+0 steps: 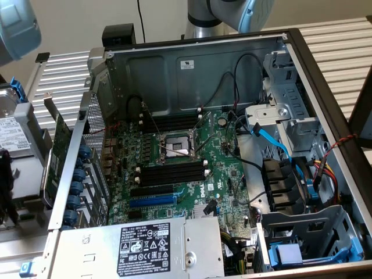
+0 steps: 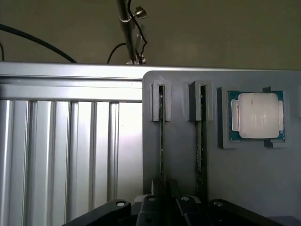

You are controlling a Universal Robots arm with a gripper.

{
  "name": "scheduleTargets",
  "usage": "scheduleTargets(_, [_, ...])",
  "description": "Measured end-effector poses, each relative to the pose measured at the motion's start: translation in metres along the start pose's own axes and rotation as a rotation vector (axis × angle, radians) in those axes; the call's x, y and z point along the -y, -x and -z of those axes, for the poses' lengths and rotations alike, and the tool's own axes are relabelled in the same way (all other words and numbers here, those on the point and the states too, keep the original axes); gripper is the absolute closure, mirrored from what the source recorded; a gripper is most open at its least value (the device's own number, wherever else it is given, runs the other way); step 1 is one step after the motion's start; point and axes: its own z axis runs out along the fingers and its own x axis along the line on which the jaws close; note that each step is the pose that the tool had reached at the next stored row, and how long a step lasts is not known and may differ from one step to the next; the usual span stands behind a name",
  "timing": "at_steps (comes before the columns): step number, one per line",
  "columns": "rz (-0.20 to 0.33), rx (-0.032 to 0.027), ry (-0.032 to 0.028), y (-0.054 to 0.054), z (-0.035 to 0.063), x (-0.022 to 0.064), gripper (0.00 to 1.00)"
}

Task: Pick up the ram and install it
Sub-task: 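Pick up the ram and move it above insertion slot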

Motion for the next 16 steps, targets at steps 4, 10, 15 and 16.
scheduleTargets(4, [-0.001,0.0005,-0.0002,0.000,0.0025,-0.0002,0.88])
scheduleTargets(10, [-0.003,0.0005,0.0017,0.000,0.0241,-0.0013,0.88])
scheduleTargets(15, [-0.003,0.0005,0.0021,0.000,0.0468,-0.0026,0.88])
scheduleTargets(16, [-0.003,0.0005,0.0021,0.000,0.0513,-0.0028,0.88])
